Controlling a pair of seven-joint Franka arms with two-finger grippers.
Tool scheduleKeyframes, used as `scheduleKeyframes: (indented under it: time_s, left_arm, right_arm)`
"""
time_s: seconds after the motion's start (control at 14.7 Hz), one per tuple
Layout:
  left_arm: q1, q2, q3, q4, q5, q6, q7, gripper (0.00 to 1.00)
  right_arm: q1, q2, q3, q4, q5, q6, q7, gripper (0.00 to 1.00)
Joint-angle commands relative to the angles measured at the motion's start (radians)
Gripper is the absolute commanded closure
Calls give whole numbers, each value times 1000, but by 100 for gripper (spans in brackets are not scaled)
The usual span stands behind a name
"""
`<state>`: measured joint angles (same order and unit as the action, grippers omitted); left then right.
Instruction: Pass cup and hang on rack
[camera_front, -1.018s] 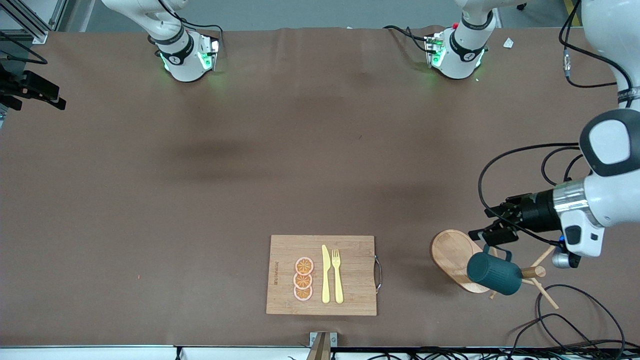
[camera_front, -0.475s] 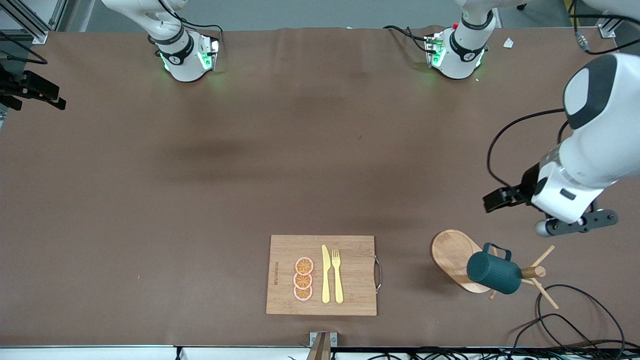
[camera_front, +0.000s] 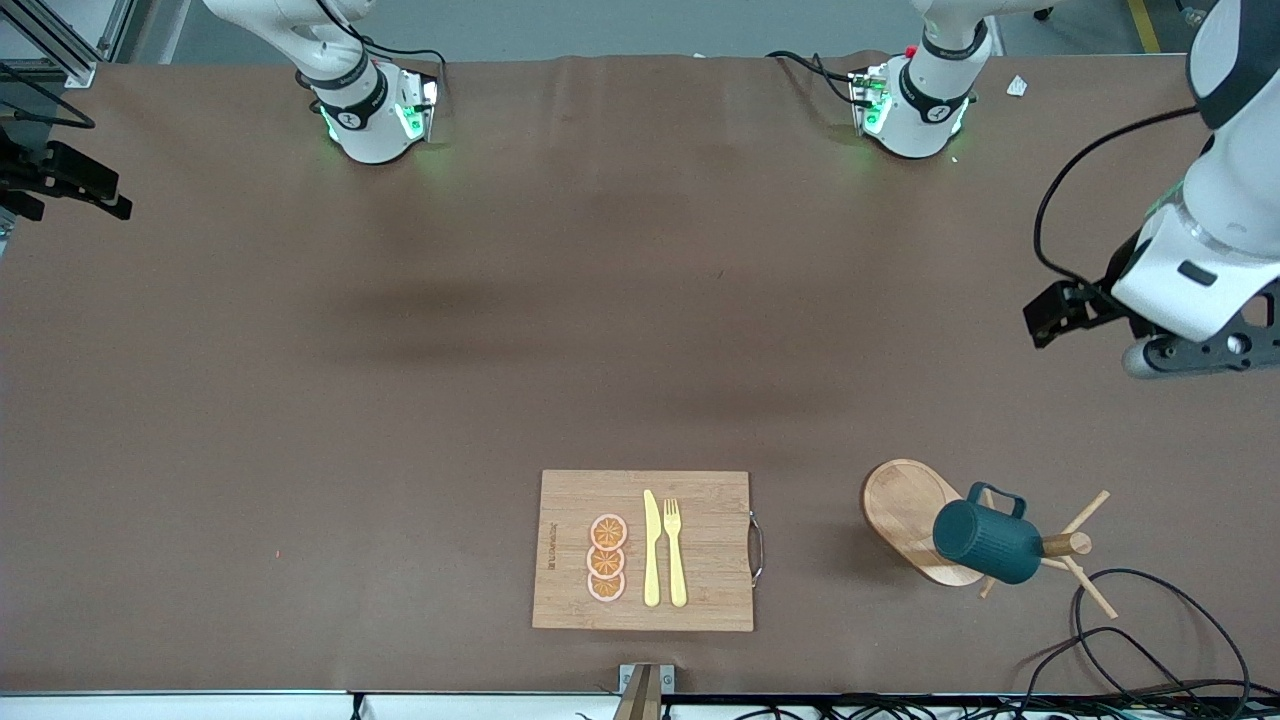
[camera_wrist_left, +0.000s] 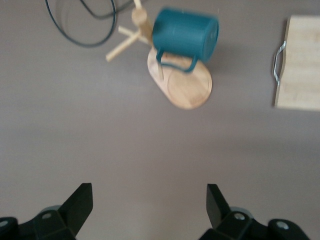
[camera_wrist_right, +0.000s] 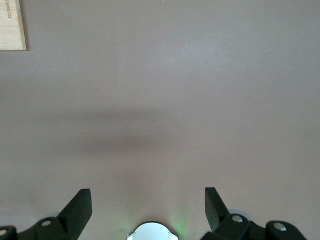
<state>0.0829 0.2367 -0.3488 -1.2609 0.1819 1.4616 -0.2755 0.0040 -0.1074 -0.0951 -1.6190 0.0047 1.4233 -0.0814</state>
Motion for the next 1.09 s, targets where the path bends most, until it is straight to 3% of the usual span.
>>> scheduleKeyframes:
  time_s: [0.0, 0.2, 0.41, 0.75, 1.02]
  left_arm:
    - [-6, -63, 69, -38, -73, -30, 44, 0]
    - [-37, -108, 92, -78, -78, -32, 44, 0]
    - [-117, -143, 200, -107, -134, -30, 44, 0]
    - [-112, -220, 209, -198, -160, -26, 49, 0]
    - [-111, -235, 209, -209, -168, -27, 52, 0]
  right_arm:
    - [-6, -25, 9, -22, -12, 8, -9, 0]
    - [-6, -25, 8, -22, -12, 6, -9, 0]
    - [-6, -25, 8, -22, -12, 5, -9, 0]
    - [-6, -25, 8, -22, -12, 5, -9, 0]
    - [-6, -25, 9, -22, -12, 3, -9, 0]
